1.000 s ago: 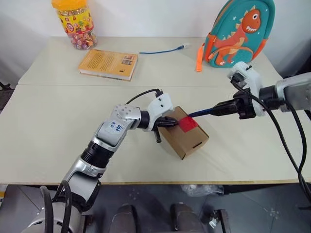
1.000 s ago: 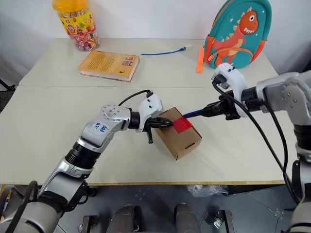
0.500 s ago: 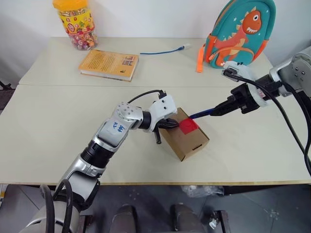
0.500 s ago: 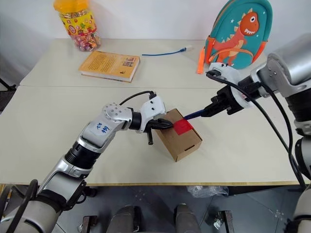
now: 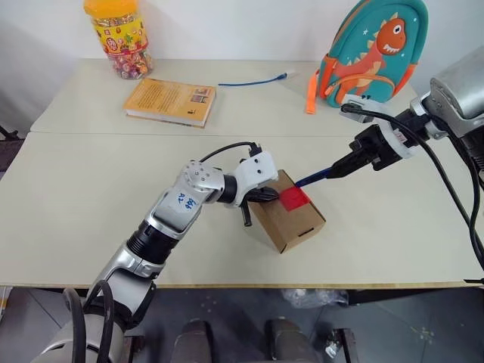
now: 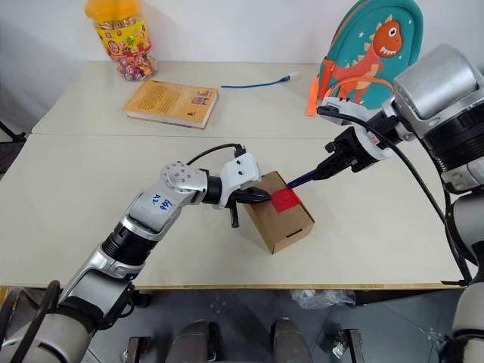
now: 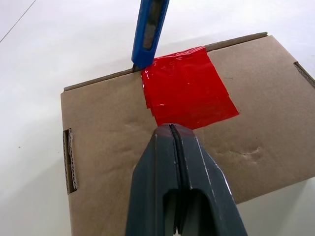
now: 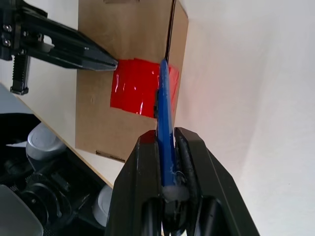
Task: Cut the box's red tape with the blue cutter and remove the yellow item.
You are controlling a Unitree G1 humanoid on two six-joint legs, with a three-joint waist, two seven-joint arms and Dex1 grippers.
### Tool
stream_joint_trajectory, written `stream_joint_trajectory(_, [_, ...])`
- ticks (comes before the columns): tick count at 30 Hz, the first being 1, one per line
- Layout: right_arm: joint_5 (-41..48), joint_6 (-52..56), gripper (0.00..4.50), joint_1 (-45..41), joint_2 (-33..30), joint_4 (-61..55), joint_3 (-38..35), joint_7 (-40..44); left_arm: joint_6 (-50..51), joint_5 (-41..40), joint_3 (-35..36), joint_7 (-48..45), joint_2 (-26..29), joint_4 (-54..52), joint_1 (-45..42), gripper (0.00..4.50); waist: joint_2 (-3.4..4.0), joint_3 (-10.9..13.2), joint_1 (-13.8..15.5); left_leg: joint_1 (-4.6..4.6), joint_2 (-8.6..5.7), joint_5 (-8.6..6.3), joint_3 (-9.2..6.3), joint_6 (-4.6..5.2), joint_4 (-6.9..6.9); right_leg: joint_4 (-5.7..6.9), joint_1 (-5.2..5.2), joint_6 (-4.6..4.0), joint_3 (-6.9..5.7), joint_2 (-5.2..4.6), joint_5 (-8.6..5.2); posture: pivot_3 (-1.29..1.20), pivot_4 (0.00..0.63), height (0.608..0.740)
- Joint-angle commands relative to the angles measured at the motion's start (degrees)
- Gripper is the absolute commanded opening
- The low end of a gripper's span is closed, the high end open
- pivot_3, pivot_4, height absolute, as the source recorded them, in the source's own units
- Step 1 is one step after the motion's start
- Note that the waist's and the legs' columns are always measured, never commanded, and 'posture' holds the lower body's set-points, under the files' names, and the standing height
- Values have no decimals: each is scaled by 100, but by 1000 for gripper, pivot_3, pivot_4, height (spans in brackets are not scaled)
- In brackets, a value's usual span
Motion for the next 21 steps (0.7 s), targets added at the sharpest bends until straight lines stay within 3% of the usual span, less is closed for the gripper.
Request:
stream_joint_trajectory(1, [2, 44, 161, -205, 86, -75, 232, 408, 369, 352, -843, -152, 44, 555, 532, 0, 3, -8, -1, 1, 0, 0, 0, 0, 0, 0, 0, 0, 0, 0, 0, 0, 150, 740])
stream_joint_trajectory(10, [-578, -510, 161, -755, -21, 264, 1415, 1642, 405, 470, -952, -156, -26, 552, 587, 0, 15, -57, 66, 2, 0, -9, 1, -1, -1, -3, 1, -4, -6, 0, -2, 0, 150, 740])
stream_joint_trajectory(21, [-388, -907, 161, -969, -257, 304, 2210, 1731, 493, 465, -942, -138, -25, 488, 676, 0, -8, -83, 128, 3, 1, -18, -3, -5, 1, -3, 3, -13, -14, 0, -7, 0, 150, 740])
